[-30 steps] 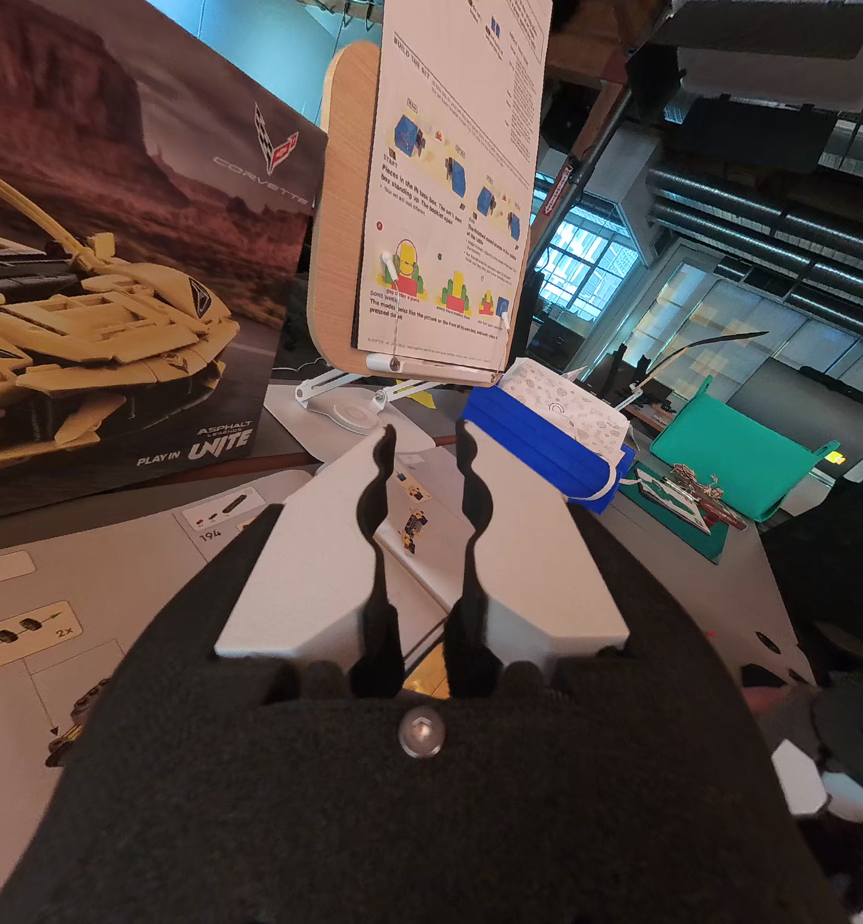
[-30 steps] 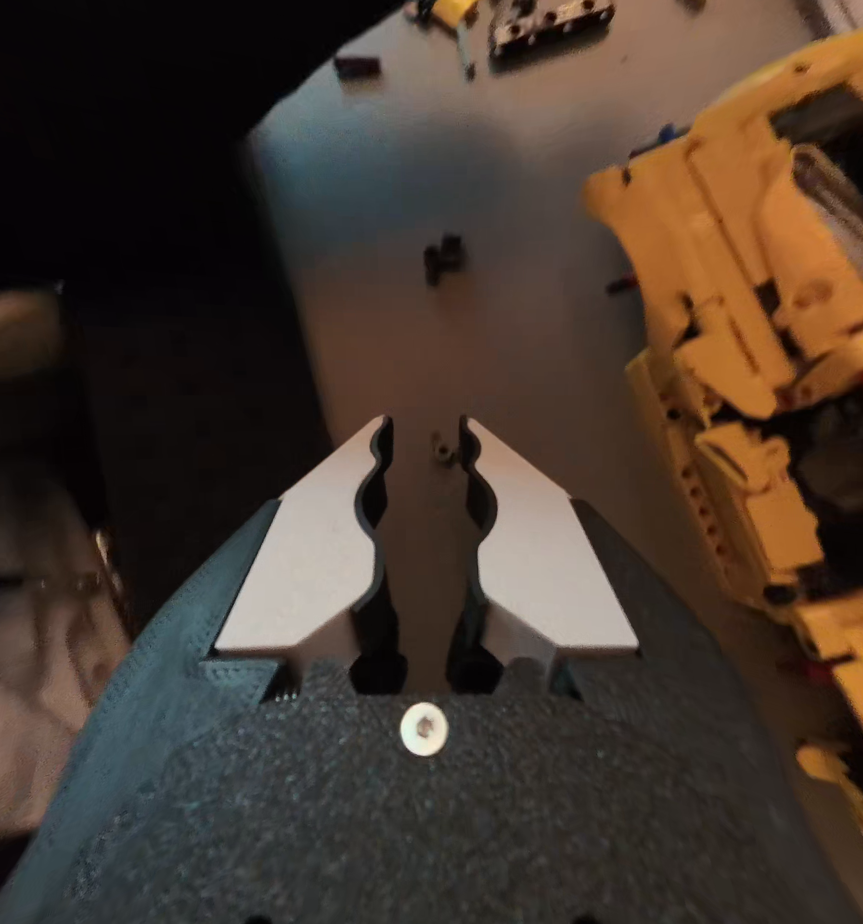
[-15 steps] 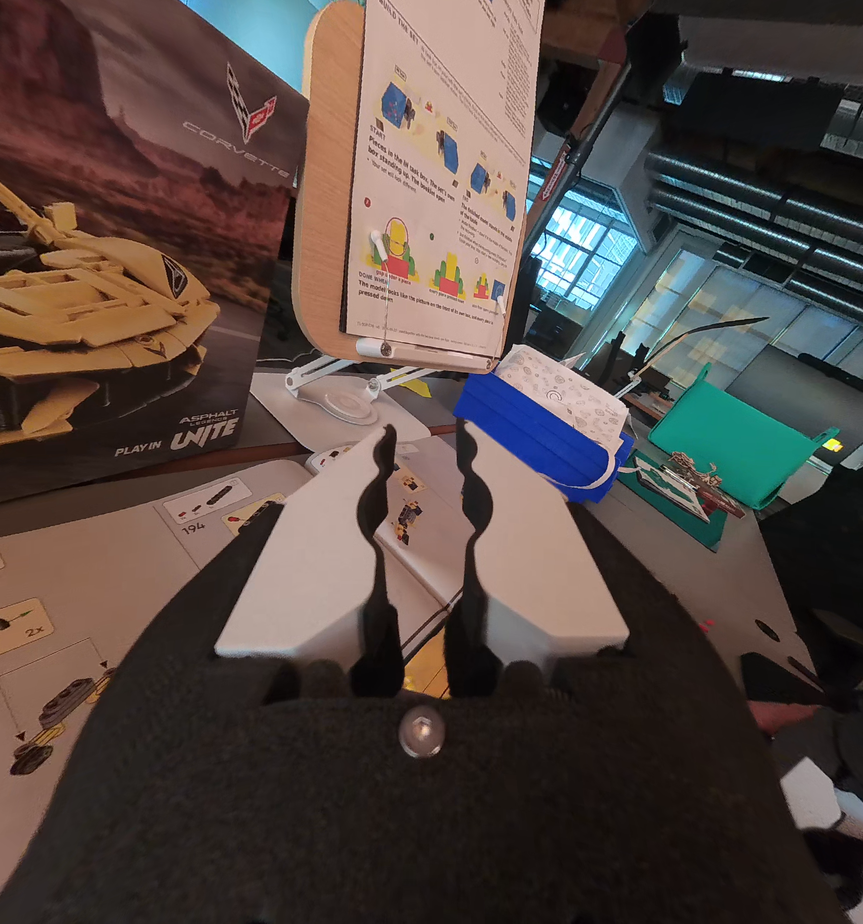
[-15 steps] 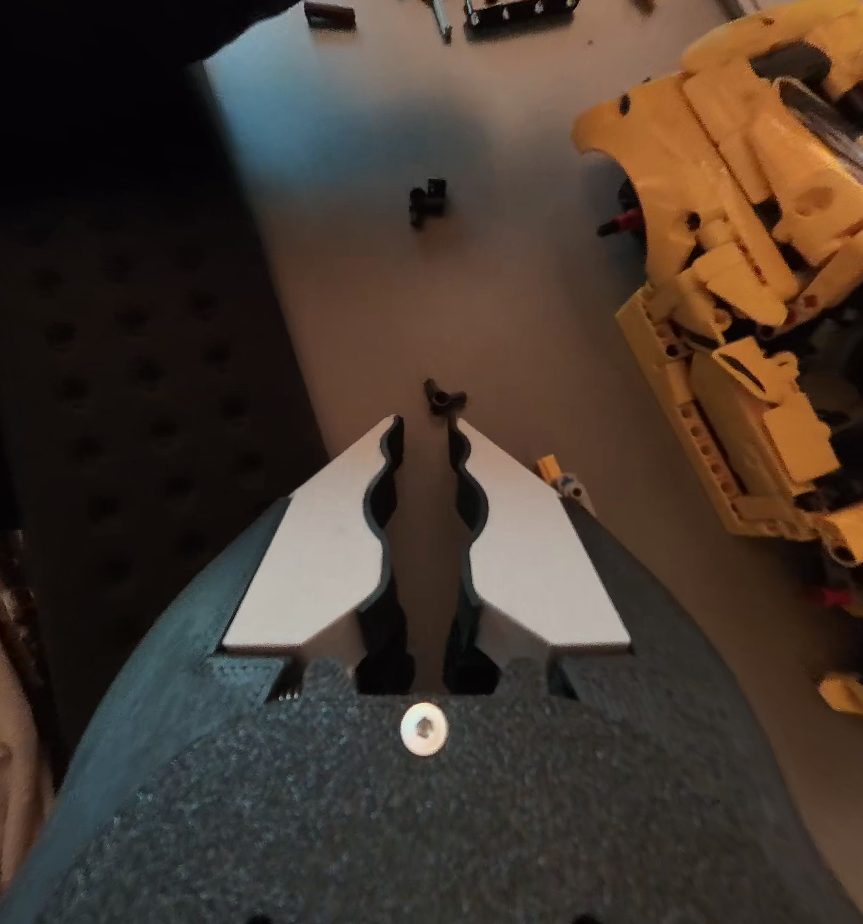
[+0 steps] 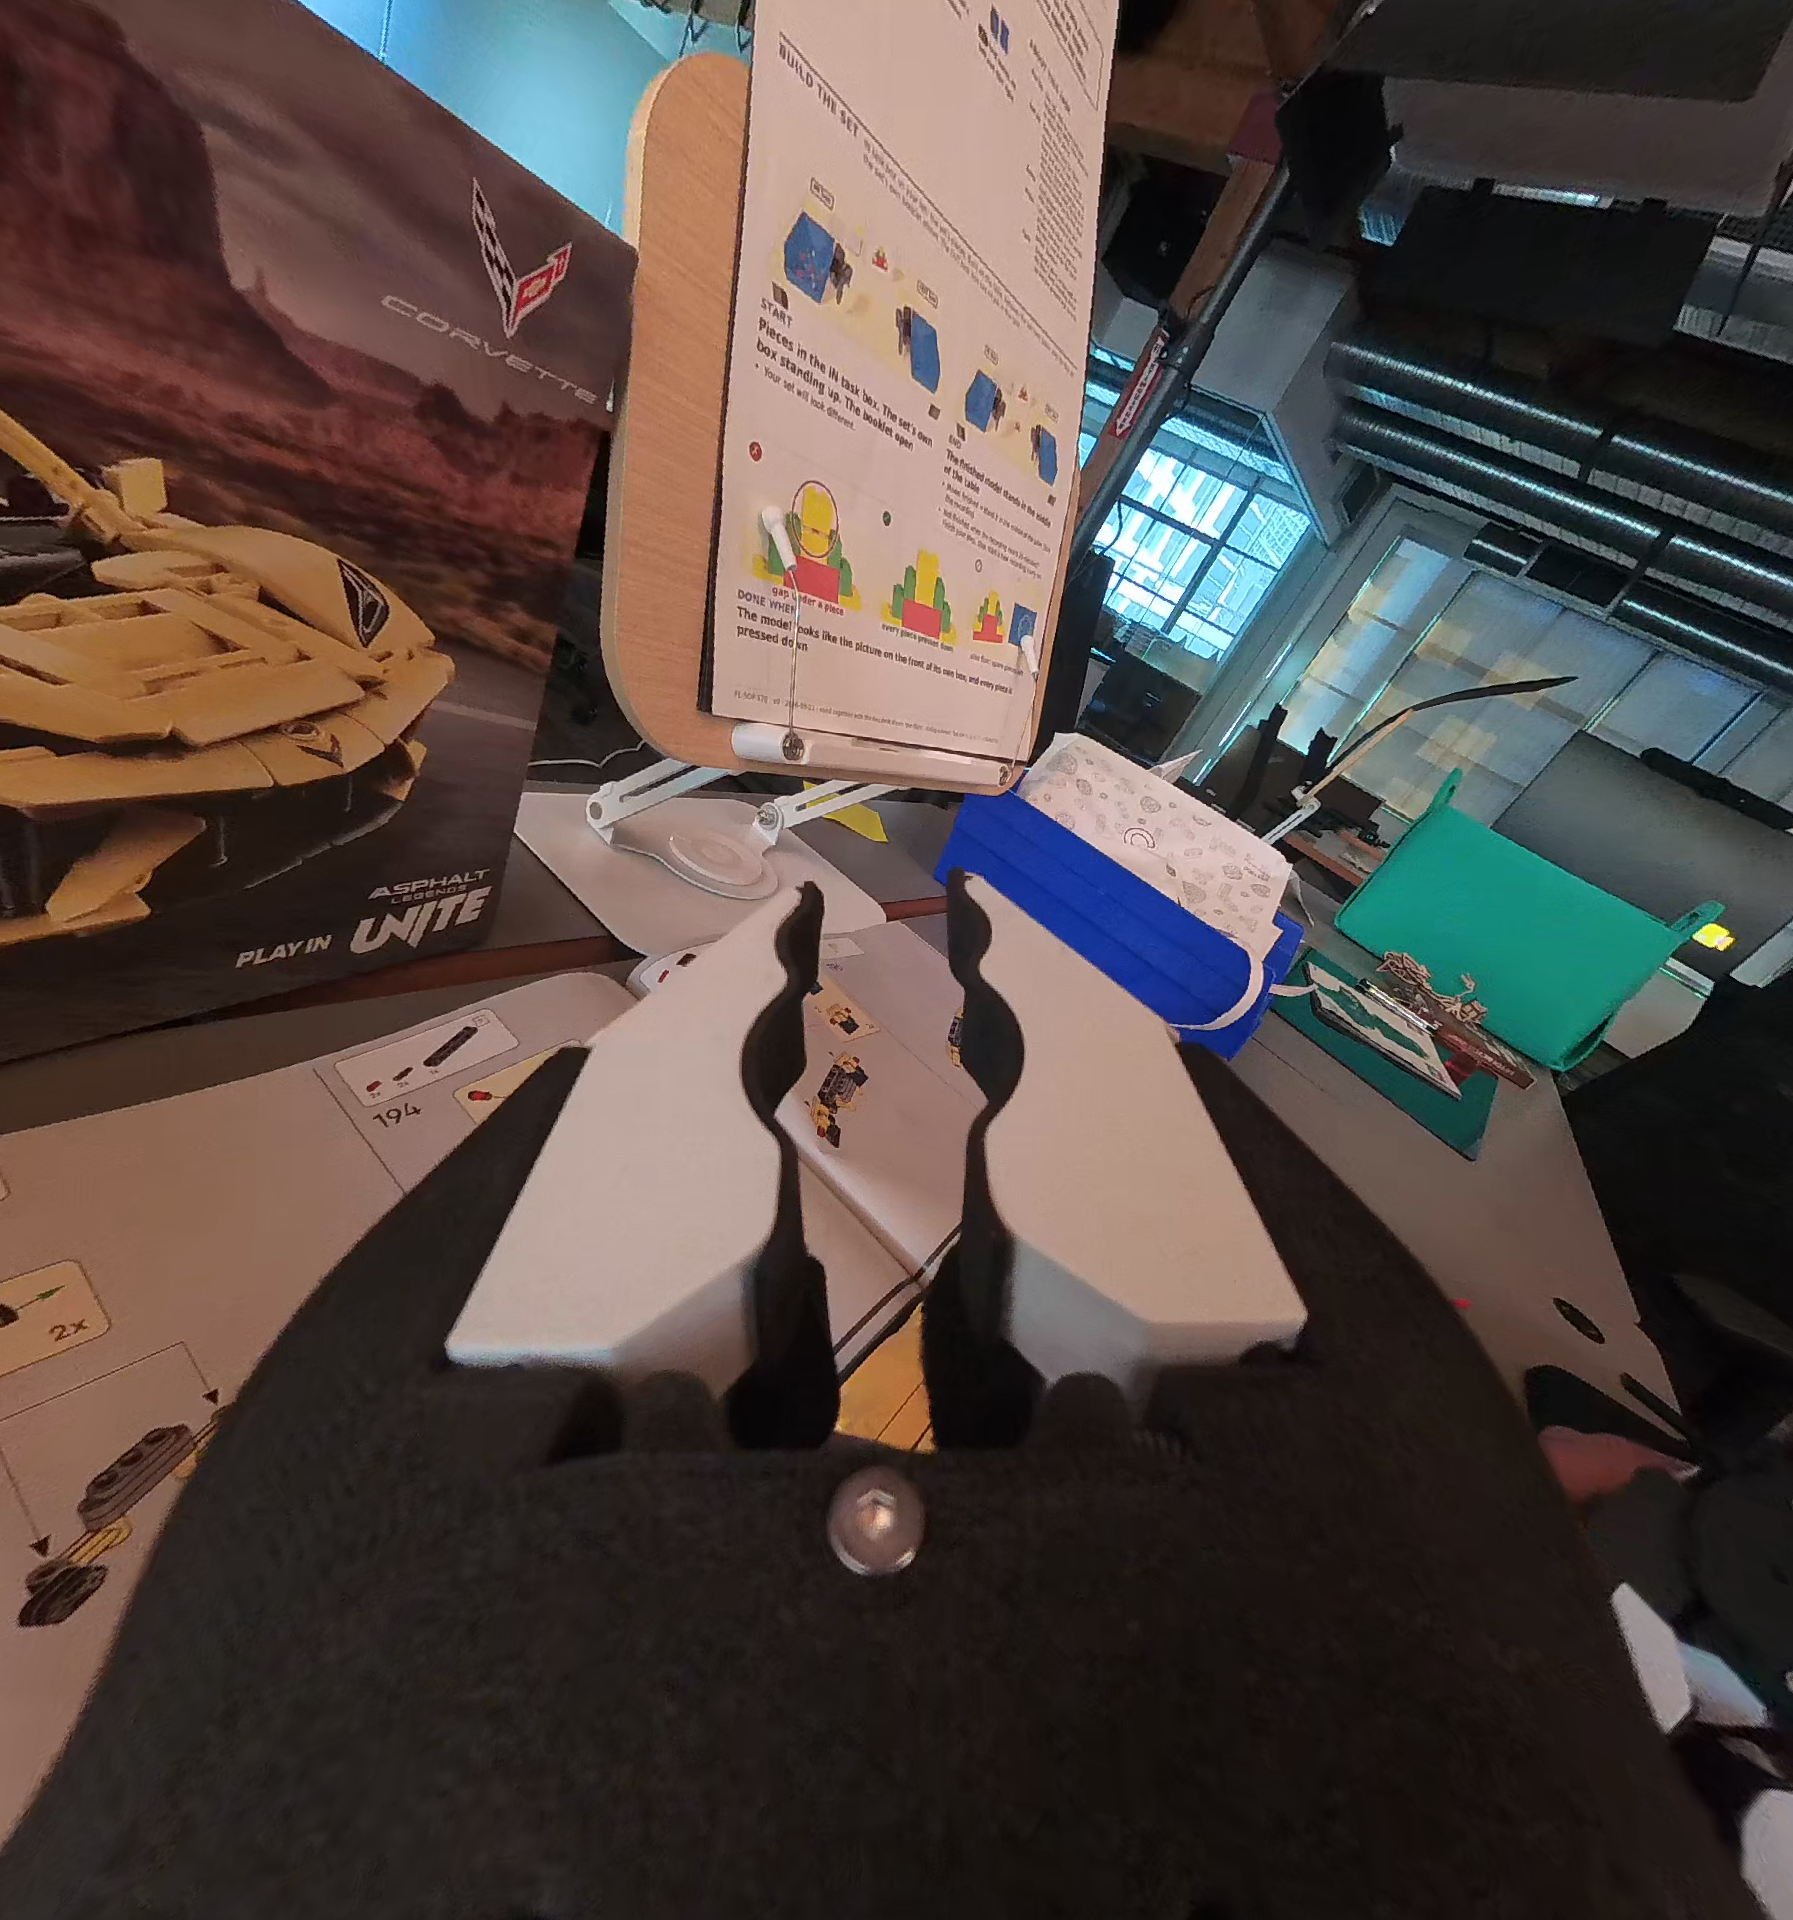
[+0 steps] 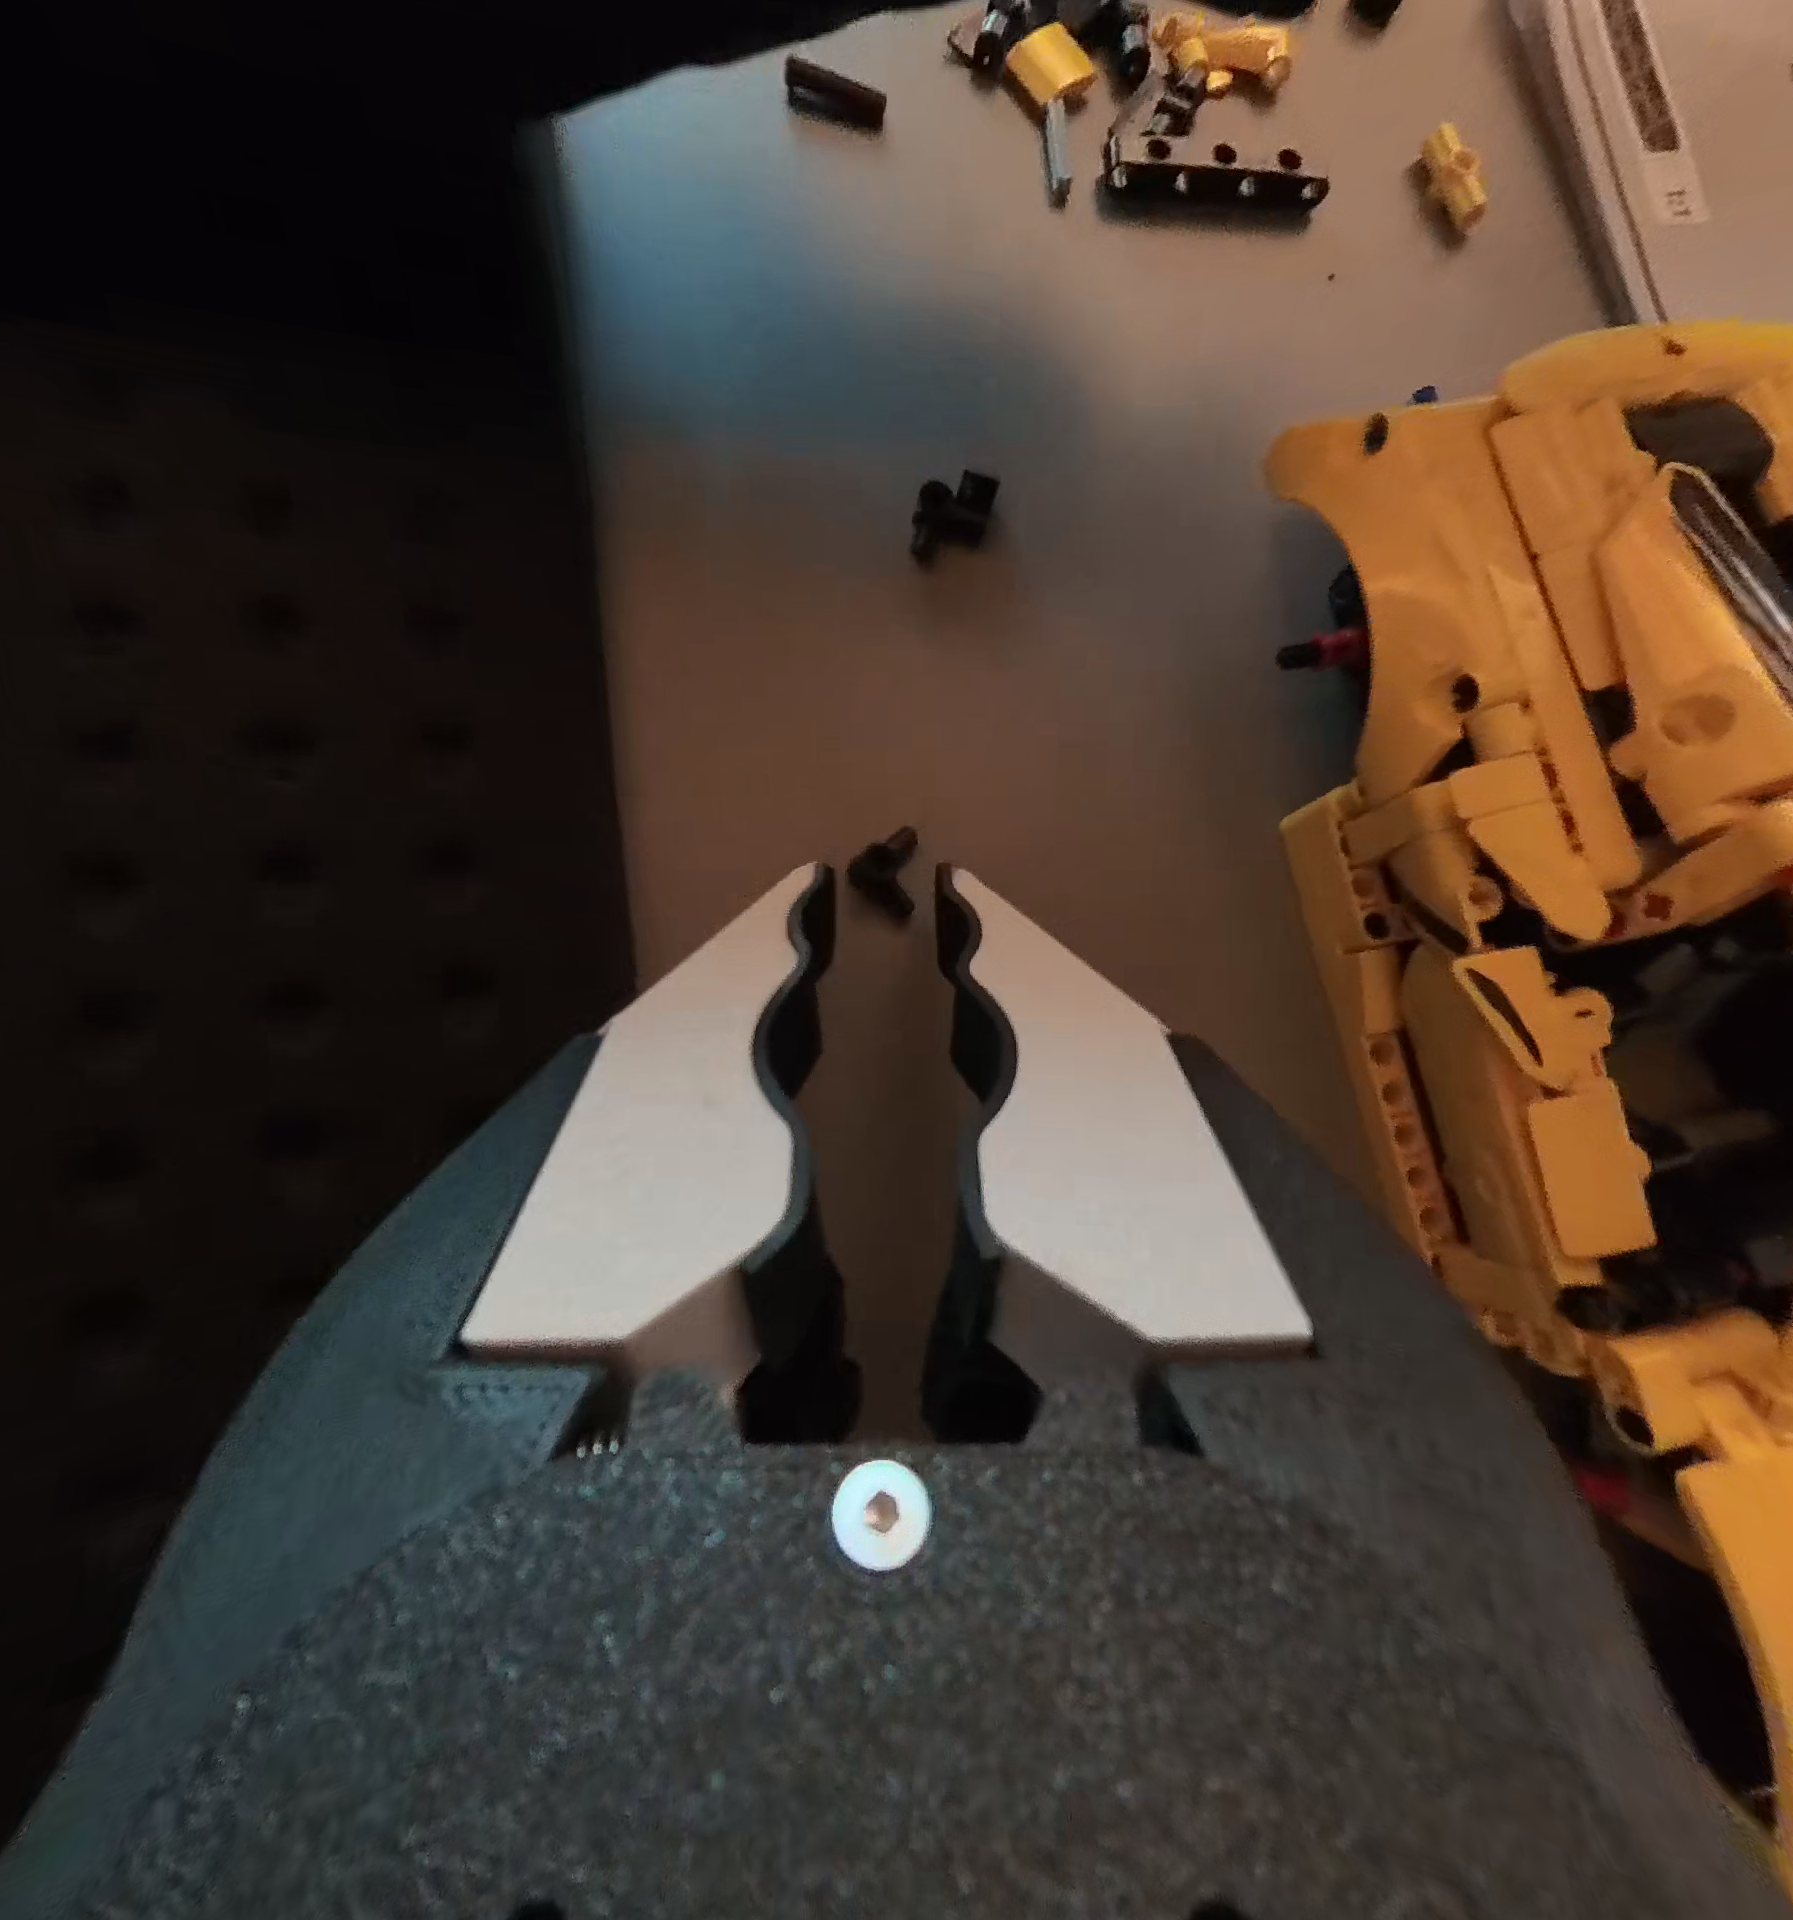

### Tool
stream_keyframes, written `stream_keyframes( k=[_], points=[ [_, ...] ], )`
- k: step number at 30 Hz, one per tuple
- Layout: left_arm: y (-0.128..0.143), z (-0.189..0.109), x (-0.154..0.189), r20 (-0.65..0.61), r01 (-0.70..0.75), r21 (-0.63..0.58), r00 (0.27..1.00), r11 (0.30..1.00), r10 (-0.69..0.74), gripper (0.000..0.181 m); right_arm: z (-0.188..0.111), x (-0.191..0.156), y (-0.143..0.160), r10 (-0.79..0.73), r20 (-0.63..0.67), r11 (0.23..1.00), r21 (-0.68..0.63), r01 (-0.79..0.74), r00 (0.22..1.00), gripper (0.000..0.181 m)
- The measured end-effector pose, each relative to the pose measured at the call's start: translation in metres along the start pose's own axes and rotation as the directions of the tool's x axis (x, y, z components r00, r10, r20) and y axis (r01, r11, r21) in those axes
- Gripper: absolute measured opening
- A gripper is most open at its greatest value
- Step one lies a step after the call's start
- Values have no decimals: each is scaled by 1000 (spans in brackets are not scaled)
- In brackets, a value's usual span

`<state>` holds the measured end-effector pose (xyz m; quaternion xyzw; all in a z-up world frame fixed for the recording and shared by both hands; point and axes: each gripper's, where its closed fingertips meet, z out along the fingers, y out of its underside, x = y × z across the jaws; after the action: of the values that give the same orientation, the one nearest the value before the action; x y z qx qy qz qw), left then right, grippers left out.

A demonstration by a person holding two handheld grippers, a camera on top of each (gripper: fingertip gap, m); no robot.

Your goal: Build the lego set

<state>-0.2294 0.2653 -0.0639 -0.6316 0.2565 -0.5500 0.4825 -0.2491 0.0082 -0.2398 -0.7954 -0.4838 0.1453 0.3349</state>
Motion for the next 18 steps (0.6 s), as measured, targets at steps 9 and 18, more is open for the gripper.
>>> stream_keyframes(
  k=[9, 18],
  points=[
    [10, 7, 17, -77, 11, -59, 997, 998, -15, 23, -9, 40, -20, -61, -240, 997, 33, 71, 969, 6],
    [23, 14, 117, -475, 63, -117, 873, 991, -112, 25, -128, 184, -96, 92, -780, 935, 281, 215, 619, 5]
  ],
)
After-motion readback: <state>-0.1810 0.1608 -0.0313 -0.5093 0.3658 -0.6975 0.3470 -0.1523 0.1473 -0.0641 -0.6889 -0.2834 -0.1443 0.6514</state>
